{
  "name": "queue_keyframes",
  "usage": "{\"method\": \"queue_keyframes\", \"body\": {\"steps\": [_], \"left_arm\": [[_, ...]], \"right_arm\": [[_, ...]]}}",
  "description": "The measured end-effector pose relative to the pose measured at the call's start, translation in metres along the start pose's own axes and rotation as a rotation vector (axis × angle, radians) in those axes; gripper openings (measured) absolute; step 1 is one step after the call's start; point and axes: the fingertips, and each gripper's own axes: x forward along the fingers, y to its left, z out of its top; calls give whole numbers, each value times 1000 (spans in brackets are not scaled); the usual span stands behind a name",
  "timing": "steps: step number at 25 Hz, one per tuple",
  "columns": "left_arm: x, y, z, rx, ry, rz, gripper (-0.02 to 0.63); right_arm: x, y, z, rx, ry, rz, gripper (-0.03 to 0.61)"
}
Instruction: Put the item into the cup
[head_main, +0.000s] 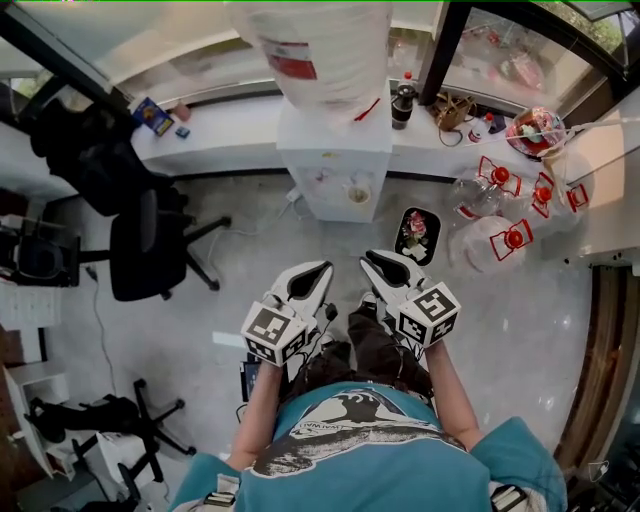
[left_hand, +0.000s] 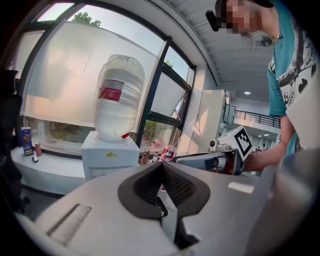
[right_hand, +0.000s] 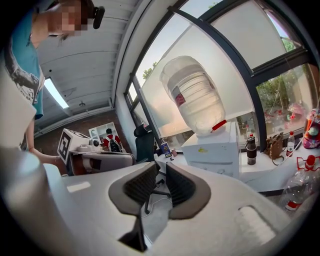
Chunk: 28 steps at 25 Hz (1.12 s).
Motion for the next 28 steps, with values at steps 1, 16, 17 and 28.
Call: {"method": "queue_keyframes", "body": {"steps": [1, 16, 17, 28], "left_arm": [[-7, -4, -2, 9, 4, -2, 12], [-68, -43, -11, 80, -9, -66, 12], [-71, -46, -12, 84, -8, -73, 12], [-100, -59, -17, 108, -18, -118, 12]], "right_arm": [[-1, 7, -2, 3, -1, -1, 52], [-27, 85, -12, -23, -61, -51, -8], [-28, 89, -13, -27, -62, -54, -8], [-26, 124, -14, -77, -65, -57, 0]]}}
